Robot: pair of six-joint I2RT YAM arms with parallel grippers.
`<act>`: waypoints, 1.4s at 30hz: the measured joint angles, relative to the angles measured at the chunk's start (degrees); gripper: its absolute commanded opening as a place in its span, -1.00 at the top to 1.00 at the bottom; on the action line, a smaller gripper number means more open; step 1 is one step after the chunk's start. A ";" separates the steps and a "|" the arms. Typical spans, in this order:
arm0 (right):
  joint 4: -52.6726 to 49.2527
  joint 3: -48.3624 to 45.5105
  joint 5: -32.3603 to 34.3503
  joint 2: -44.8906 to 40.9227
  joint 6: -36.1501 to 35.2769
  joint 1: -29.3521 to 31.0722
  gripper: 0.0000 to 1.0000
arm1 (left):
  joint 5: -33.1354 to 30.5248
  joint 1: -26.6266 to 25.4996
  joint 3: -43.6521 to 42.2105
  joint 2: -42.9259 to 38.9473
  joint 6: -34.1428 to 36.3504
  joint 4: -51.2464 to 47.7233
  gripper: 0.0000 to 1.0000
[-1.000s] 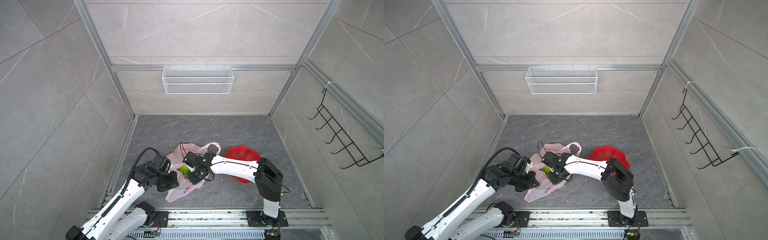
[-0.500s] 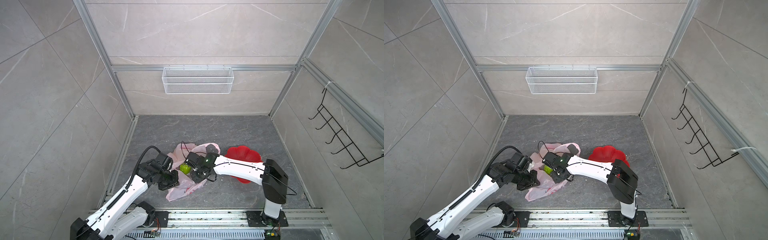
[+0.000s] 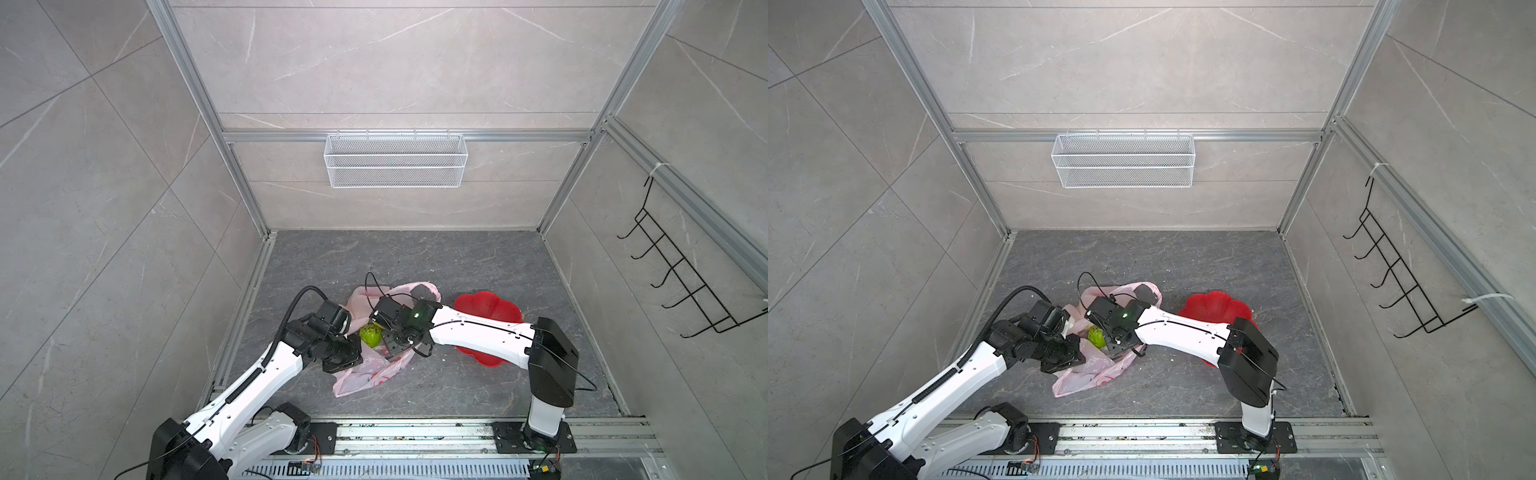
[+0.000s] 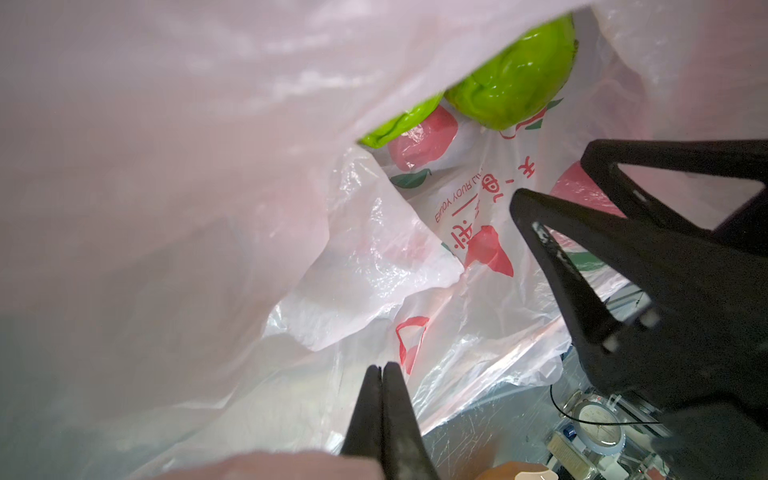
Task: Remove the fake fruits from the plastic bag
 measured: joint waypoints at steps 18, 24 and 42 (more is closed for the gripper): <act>1.31 2.19 -0.76 4.15 0.94 -2.99 -0.35 | 0.13 -1.49 0.02 2.71 -0.37 6.49 1.00; 1.68 -6.51 -2.45 1.75 4.15 -2.99 -0.39 | 0.20 -2.32 0.02 4.63 -0.37 7.89 1.00; 1.77 -1.73 -2.60 -1.95 4.50 -2.99 -0.48 | 0.26 -4.76 0.02 5.22 -0.42 8.44 1.00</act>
